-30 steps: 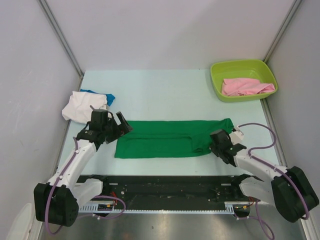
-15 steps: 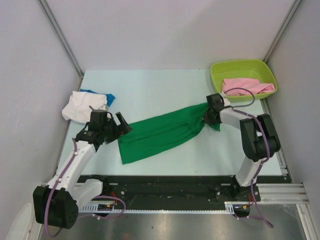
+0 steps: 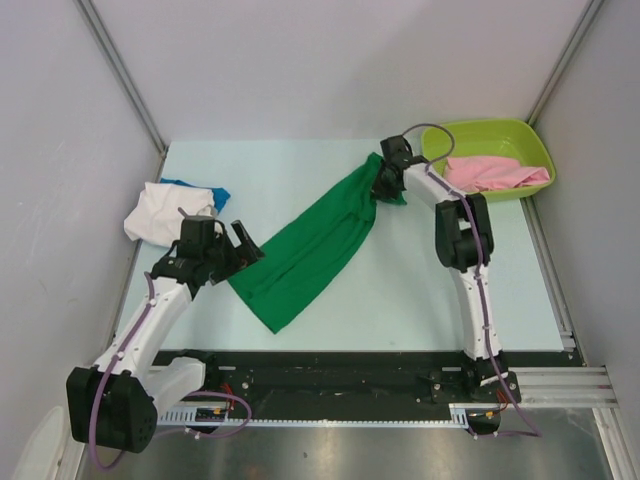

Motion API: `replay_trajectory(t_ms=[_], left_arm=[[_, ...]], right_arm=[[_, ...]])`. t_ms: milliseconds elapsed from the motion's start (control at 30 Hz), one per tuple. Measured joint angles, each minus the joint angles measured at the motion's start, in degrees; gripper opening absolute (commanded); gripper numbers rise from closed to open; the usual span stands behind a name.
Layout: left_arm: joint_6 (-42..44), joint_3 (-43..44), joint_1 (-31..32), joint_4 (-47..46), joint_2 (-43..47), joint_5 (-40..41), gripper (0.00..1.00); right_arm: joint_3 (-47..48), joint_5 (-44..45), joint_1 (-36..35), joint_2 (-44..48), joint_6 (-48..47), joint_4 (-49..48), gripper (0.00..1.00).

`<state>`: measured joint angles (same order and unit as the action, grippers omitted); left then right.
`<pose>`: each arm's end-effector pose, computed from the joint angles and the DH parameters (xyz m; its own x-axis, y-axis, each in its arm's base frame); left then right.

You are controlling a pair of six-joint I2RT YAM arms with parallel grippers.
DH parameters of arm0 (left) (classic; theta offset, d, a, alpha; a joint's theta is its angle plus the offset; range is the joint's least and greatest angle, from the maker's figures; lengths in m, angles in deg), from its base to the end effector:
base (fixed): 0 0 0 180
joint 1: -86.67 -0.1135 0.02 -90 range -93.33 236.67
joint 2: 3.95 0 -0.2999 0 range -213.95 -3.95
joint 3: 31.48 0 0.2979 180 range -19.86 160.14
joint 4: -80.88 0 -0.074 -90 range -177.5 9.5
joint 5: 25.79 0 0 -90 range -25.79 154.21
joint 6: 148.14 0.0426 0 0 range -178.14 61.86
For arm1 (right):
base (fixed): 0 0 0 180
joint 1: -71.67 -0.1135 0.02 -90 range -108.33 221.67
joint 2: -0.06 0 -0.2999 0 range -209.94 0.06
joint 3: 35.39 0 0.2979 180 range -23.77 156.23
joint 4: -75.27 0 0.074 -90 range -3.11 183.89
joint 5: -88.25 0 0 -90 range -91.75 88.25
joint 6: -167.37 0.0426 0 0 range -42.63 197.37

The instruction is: Fold and stack the t-shirts

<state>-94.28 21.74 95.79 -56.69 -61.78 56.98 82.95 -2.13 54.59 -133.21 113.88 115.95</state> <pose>0.2327 -0.0428 0.2583 -0.7262 -0.4760 -0.4960 -0.2308 0.8485 -0.4763 0.5536 0.1704 0.1589 -0.8109 0.3732 -0.4507 0.2304 0.9116 0.3404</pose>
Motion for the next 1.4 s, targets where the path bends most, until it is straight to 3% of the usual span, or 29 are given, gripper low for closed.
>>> replay_trajectory(t_ms=[200, 300, 400, 633, 767, 800, 867, 900, 1100, 1400], left_arm=[[-0.44, 0.46, -0.04, -0.46, -0.70, 0.00, 0.98], [-0.55, 0.55, -0.04, -1.03, -1.18, -0.02, 0.98], [-0.96, 0.55, -0.04, -1.60, -1.79, -0.15, 0.98], [-1.38, 0.55, -0.04, -2.43, -2.19, -0.59, 0.98], [-1.44, 0.55, -0.04, -2.75, -2.19, -0.90, 0.98], [-1.44, 0.55, -0.04, -2.84, -2.19, -0.96, 0.98], [-1.46, 0.55, -0.04, -2.89, -2.19, -1.09, 0.98], [-1.46, 0.55, -0.04, -2.93, -2.19, -1.18, 0.98], [-1.44, 0.55, -0.04, -3.04, -2.14, -2.08, 1.00], [-1.25, -1.14, -0.04, -2.38, -0.72, -1.33, 0.99]], right_arm=[[32.35, -2.71, -2.89, -18.43, -4.87, 9.66, 0.00], [39.58, -4.63, -3.93, -22.60, -5.92, 10.78, 0.00], [37.88, -5.27, -4.11, -22.03, -6.43, 9.49, 0.00], [19.82, -4.46, -2.40, -12.39, -6.49, 2.14, 0.00], [14.56, -4.68, -0.15, -9.22, -6.88, 1.42, 0.00], [14.12, -4.68, 0.44, -8.92, -7.26, 1.53, 0.14], [14.08, -4.63, 1.42, -8.81, -8.13, 1.92, 0.60], [14.16, -4.70, 1.73, -8.79, -8.15, 2.03, 0.99], [11.93, 2.16, 2.01, -5.90, -11.41, 1.86, 1.00], [-11.78, 9.05, -0.26, 11.85, -12.39, 0.66, 1.00]])
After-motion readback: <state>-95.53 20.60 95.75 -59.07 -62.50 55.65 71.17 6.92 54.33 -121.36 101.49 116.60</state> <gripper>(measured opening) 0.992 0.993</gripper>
